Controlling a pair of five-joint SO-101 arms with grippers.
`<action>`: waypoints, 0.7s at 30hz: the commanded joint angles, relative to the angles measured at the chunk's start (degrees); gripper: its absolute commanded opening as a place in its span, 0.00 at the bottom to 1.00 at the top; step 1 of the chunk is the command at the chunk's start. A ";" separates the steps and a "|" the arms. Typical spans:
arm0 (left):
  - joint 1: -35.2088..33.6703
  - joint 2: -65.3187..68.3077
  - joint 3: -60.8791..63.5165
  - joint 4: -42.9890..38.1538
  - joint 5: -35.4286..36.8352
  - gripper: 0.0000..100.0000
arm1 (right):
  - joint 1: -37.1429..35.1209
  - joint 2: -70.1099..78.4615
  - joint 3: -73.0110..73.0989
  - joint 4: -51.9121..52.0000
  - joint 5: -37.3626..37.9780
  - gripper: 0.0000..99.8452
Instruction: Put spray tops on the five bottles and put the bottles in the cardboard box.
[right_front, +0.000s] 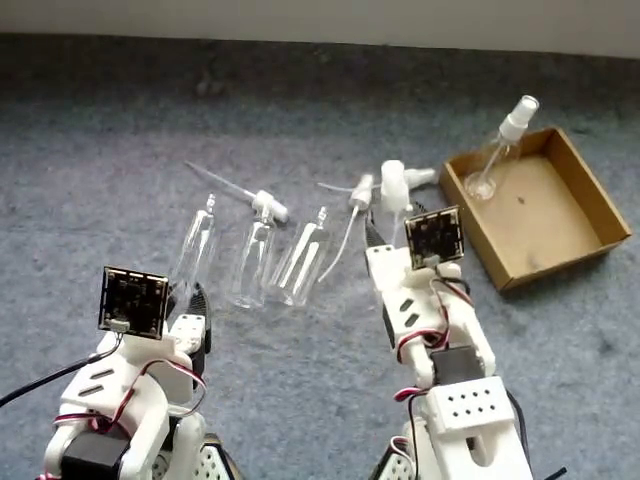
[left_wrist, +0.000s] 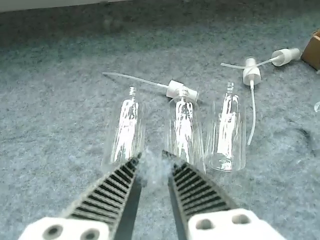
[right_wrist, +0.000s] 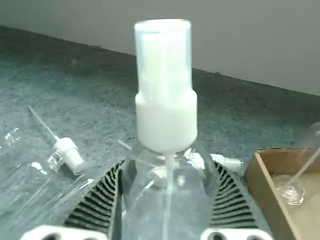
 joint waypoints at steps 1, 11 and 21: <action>-0.92 0.13 -0.22 0.09 0.70 0.01 | 3.03 -1.10 -9.80 4.79 0.35 0.10; -0.92 0.13 11.91 0.00 0.70 0.01 | 12.00 -1.10 -34.51 23.43 0.53 0.10; -0.92 0.13 17.54 -0.09 0.44 0.01 | 23.87 -3.03 -52.35 34.15 0.70 0.10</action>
